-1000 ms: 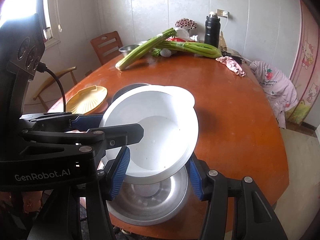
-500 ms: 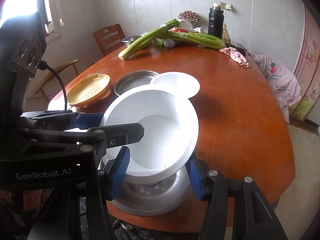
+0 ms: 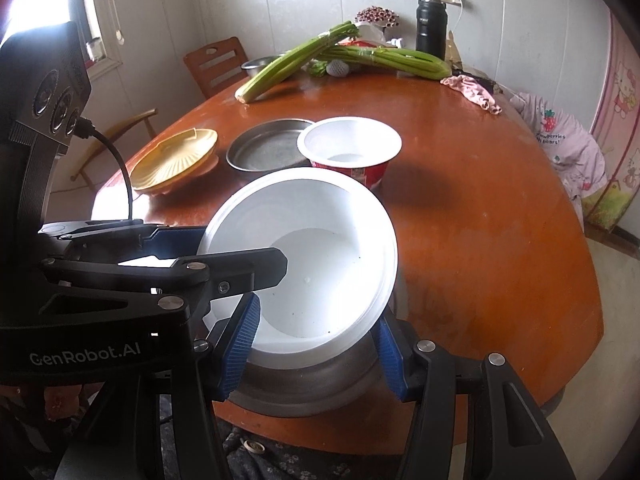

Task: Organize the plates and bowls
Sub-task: 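Lower the white bowl into the steel bowl and open the right gripper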

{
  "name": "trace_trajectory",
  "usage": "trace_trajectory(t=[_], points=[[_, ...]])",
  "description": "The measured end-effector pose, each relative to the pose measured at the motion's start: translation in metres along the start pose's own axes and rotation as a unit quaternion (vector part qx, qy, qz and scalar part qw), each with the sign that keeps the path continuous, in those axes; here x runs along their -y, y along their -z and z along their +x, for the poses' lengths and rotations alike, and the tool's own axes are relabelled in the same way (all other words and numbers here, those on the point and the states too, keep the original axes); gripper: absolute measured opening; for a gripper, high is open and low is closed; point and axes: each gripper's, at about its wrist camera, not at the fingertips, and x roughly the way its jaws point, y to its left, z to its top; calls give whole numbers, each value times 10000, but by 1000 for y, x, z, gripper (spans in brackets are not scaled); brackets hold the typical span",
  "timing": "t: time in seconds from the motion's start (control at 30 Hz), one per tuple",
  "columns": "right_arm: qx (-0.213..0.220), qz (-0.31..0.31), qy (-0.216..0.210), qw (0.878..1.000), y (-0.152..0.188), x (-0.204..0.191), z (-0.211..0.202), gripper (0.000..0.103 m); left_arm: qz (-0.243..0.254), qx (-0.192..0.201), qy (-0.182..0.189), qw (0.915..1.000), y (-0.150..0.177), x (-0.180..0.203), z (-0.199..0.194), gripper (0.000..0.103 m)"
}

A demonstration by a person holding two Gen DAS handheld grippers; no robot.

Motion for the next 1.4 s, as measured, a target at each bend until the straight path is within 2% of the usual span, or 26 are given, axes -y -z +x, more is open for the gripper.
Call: trace_trajectory(t=[0.57, 1.4], points=[[-209, 87, -65, 9997, 7, 3, 13, 58, -7, -182, -39, 9998, 5, -2, 13, 46], [-211, 57, -42, 9998, 9, 1, 11, 58, -30, -244, -69, 9997, 6, -5, 18, 46]])
